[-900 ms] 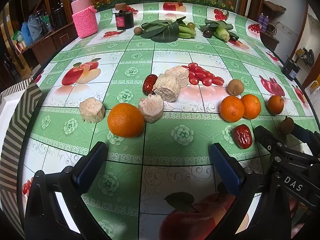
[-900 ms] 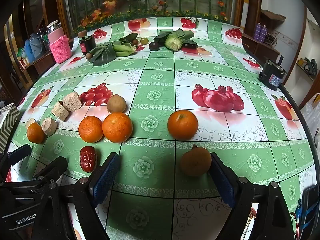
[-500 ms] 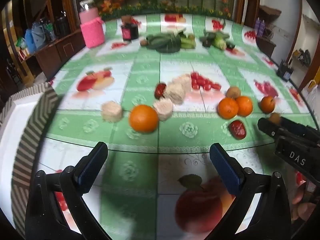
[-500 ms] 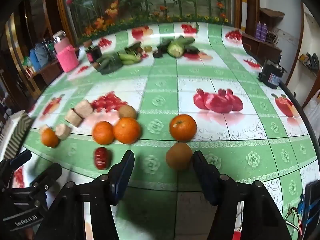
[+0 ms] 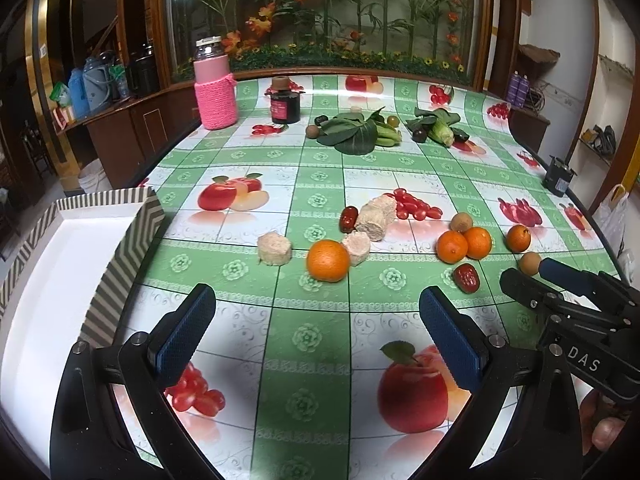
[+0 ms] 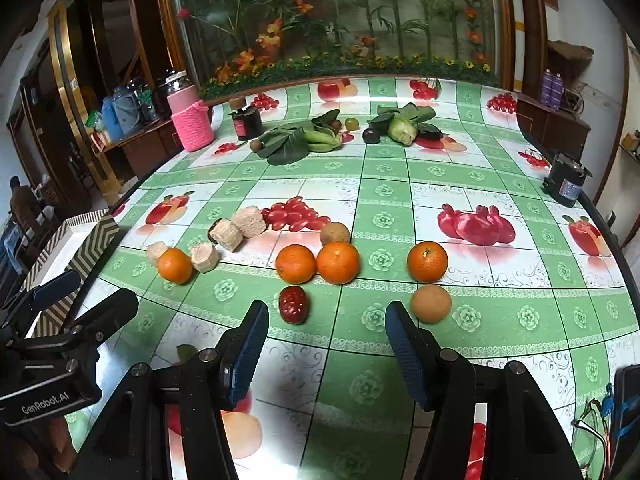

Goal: Organize fruits

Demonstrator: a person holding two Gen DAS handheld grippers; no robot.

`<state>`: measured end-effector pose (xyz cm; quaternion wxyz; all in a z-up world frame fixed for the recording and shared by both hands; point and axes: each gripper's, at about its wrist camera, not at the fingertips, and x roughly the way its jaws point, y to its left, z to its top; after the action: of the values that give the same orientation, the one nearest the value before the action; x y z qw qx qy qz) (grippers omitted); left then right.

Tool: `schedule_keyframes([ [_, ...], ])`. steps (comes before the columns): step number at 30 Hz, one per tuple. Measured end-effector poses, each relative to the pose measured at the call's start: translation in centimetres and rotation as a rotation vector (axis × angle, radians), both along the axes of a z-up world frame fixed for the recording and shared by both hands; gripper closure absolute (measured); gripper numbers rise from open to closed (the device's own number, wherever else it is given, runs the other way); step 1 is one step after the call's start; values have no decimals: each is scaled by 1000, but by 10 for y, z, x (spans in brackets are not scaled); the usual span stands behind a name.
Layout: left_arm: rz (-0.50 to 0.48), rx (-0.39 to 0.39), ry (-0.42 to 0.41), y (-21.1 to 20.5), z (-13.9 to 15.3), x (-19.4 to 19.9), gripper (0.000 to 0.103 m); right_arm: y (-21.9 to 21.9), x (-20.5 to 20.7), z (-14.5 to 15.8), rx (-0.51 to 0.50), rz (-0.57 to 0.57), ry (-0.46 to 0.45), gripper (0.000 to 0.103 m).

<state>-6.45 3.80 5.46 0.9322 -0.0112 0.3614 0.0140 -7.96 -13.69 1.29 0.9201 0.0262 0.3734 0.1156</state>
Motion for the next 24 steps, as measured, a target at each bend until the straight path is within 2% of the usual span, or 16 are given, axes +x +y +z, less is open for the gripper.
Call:
schedule_keyframes([
  [8, 5, -3, -1, 5, -1, -5, 0, 1, -9, 6, -26, 12, -46, 43],
  [15, 13, -3, 1, 7, -1, -7, 0, 0, -12, 4, -9, 26, -34, 43],
  [24, 19, -11, 5, 13, -3, -9, 0, 3, -14, 3, -36, 32, -27, 43],
])
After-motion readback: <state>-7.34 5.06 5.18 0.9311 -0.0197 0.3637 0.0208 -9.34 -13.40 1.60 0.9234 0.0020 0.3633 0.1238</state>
